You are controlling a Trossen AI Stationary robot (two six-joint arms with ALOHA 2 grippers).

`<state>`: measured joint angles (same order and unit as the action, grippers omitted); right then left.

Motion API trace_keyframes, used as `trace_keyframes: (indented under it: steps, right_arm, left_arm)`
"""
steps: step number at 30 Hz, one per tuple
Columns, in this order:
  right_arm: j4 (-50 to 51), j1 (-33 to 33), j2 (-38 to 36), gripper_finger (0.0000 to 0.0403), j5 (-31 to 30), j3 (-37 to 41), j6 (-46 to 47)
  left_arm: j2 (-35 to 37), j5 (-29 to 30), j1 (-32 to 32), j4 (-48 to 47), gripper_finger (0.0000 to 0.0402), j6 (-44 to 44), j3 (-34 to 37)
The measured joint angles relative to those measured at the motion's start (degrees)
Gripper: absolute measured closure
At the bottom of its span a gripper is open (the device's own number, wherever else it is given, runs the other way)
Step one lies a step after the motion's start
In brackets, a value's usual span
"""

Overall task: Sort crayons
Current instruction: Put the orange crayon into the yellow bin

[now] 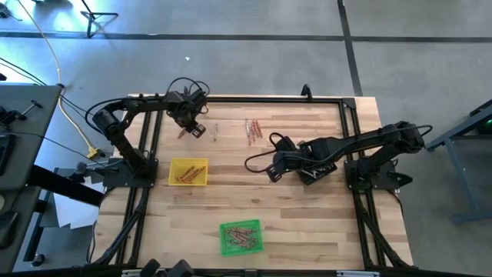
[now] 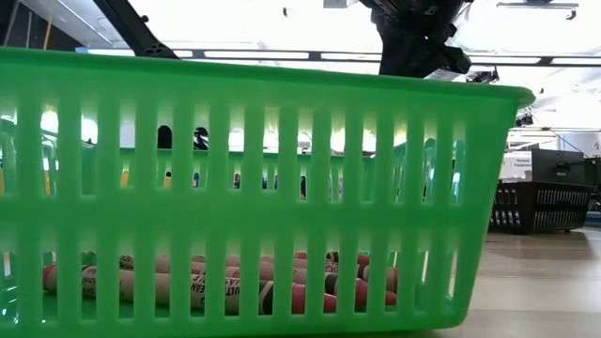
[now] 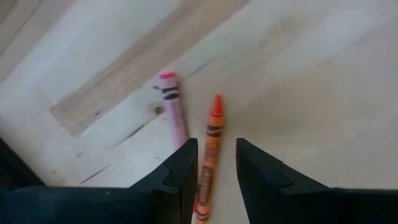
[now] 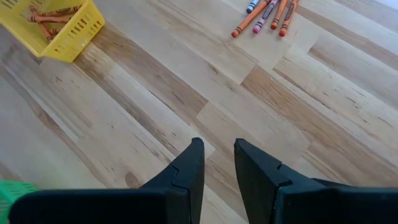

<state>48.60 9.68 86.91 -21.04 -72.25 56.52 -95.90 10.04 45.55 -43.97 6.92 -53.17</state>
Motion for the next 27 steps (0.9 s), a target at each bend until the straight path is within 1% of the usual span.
trace_keyframes:
  steps: [4,8,13,20,23,27]
  right_arm:
    - [0.0,0.01,0.0,0.032,0.0,0.0,0.02]
    - [-0.01,0.01,0.0,0.032,0.0,0.0,0.02]
    - [-0.02,0.01,0.0,0.032,0.0,0.0,0.02]
    - [-0.02,0.01,0.0,0.032,0.0,0.0,0.19]
    - [-0.02,0.01,0.0,0.032,0.01,-0.01,0.19]
    - [-0.02,0.01,0.0,0.032,0.02,-0.02,0.13]
  left_arm:
    - [0.0,-0.23,0.78,0.38,0.0307,0.0,0.0]
    - [-0.85,-2.42,1.0,0.14,0.0307,-0.02,0.0]
    - [-3.14,-2.04,1.02,0.21,0.0307,-0.12,-0.3]
    - [-4.73,-3.36,1.06,-0.1,0.0311,-0.55,-0.26]
    - [-4.76,-3.62,1.06,-0.27,0.0326,-0.07,-0.24]
    - [-4.81,-3.98,1.06,-1.15,0.0369,0.04,-0.24]
